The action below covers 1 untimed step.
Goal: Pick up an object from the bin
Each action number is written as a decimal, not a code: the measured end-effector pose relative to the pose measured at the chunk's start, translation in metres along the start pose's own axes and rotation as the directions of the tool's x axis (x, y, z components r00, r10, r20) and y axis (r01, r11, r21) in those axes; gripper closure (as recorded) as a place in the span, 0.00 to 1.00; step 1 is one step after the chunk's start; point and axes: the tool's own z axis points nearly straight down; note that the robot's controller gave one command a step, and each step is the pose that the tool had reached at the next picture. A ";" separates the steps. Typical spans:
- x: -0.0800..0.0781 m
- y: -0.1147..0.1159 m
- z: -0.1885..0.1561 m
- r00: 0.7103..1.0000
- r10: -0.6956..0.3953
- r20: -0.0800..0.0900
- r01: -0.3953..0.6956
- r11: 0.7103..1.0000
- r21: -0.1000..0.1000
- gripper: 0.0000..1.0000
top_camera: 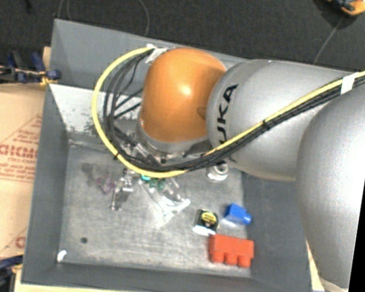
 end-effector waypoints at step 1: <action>-0.057 -0.013 0.119 0.988 0.154 0.014 -0.154 0.988 -0.006 0.00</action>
Offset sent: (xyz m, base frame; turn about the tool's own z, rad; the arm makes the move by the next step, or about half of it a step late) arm 0.0532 -0.0128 -0.1218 0.1554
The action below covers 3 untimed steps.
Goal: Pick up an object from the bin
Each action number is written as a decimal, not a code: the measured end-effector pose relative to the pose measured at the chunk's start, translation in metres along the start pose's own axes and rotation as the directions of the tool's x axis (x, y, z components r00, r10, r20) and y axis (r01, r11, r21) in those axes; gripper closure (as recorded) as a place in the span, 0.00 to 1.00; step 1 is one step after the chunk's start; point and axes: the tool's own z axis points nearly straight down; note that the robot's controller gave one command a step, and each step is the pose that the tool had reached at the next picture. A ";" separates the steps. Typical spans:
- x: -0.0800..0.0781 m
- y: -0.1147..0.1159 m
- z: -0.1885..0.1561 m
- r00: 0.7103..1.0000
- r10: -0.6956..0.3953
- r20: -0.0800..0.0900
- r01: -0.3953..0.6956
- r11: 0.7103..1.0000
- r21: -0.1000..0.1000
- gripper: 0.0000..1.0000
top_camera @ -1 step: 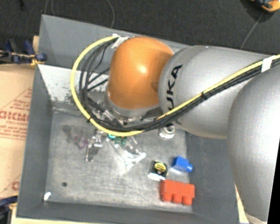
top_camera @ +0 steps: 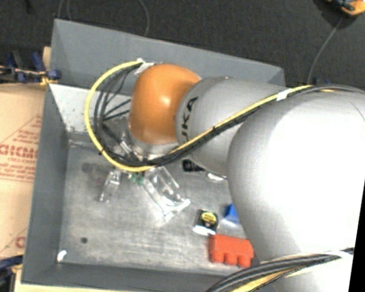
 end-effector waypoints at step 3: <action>-0.006 0.001 -0.006 1.000 0.004 -0.001 -0.004 1.000 0.001 0.00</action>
Offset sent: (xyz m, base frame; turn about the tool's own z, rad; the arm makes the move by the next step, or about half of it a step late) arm 0.0000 0.0000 0.0000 0.0000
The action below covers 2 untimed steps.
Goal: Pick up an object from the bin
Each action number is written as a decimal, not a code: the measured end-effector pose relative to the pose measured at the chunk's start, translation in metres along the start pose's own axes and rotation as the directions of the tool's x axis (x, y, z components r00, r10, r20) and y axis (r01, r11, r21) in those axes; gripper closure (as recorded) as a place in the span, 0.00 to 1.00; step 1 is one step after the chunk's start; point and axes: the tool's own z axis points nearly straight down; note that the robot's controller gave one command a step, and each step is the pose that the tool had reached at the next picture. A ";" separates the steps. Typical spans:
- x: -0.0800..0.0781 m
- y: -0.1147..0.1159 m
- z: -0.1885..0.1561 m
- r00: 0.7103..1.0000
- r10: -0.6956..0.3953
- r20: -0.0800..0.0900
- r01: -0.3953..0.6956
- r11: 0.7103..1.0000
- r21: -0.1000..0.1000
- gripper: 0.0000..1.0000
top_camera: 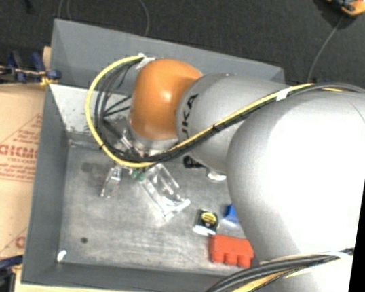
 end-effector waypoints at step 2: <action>-0.002 0.000 -0.002 1.000 0.005 0.002 -0.005 1.000 -0.001 1.00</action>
Offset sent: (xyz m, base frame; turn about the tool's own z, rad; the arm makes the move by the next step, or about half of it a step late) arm 0.0000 0.0000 0.0000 0.0000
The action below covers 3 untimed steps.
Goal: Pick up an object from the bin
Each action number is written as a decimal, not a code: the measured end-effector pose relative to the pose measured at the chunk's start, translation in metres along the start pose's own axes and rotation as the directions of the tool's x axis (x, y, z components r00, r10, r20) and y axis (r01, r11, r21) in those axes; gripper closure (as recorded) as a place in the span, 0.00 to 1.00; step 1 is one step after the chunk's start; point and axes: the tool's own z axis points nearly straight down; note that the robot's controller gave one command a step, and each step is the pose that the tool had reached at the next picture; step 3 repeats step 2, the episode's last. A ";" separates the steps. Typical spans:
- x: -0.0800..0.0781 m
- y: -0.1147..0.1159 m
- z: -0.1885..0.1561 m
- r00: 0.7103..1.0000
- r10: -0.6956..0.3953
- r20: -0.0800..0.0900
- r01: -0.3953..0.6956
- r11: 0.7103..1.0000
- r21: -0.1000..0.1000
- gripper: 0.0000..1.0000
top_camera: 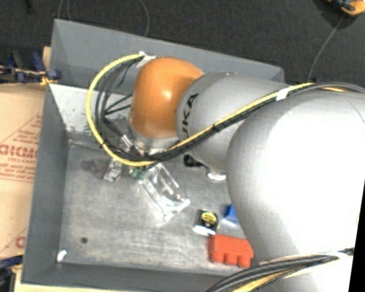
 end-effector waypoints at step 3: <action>-0.005 0.000 -0.065 1.000 0.005 -0.003 -0.005 1.000 0.002 1.00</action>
Offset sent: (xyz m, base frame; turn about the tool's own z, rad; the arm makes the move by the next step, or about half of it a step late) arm -0.0002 0.0000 0.0433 -0.0001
